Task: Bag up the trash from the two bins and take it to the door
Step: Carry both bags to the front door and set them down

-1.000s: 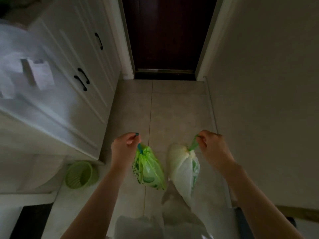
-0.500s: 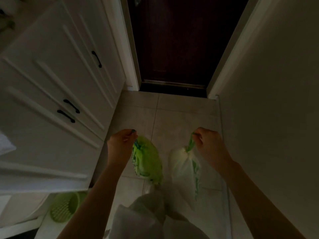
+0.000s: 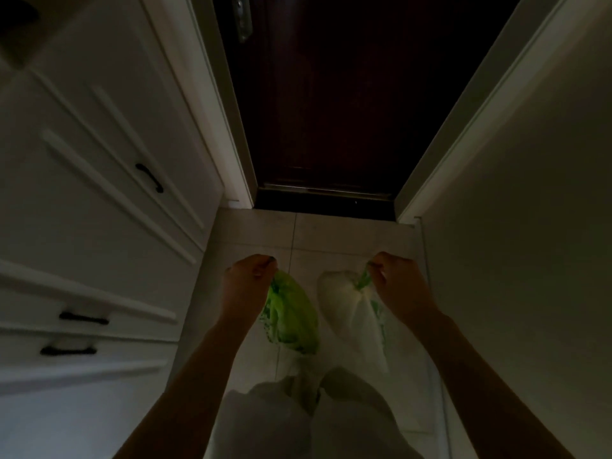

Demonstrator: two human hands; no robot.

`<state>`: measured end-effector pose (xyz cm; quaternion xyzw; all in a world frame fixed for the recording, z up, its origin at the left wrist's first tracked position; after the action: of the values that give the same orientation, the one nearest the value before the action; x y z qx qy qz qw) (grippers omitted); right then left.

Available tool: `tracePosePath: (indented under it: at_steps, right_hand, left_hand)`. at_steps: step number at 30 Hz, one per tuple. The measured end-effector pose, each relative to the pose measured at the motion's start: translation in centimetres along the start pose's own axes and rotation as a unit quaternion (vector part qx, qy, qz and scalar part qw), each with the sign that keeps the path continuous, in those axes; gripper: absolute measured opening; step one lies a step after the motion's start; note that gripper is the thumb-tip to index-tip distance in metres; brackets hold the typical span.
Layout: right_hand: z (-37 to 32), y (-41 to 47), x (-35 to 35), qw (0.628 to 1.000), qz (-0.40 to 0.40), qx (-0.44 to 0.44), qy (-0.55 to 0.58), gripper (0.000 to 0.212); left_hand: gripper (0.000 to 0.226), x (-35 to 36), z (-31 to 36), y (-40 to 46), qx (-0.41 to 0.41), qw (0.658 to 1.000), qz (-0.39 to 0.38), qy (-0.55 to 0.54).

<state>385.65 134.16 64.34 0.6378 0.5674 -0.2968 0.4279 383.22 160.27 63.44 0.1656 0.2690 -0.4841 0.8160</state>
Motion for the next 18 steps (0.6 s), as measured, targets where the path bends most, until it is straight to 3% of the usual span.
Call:
tracePosePath:
  at_steps: [5,18]
  right_hand:
    - [0.2,9.1,2.1,1.000,-0.002,-0.018,0.003,0.017]
    - [0.5,32.2,9.5,0.983,-0.139,-0.095,0.070,0.020]
  left_hand:
    - [0.013,3.3,1.8,7.4,-0.011,1.000,0.013,-0.002]
    - [0.012,10.9,5.3,24.6,-0.099,0.982,0.148,0.065]
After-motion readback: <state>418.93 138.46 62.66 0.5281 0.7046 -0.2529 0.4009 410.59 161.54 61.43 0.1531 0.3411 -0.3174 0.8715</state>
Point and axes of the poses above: each hand's wrist, its own y-axis towards the middle knuckle, its own x-axis out of the palm, z = x × y, the point moved 1 cm from there along y, towards the middle knuckle, and after that the axes turned 14 degrees about z, right-handed, at the moved point
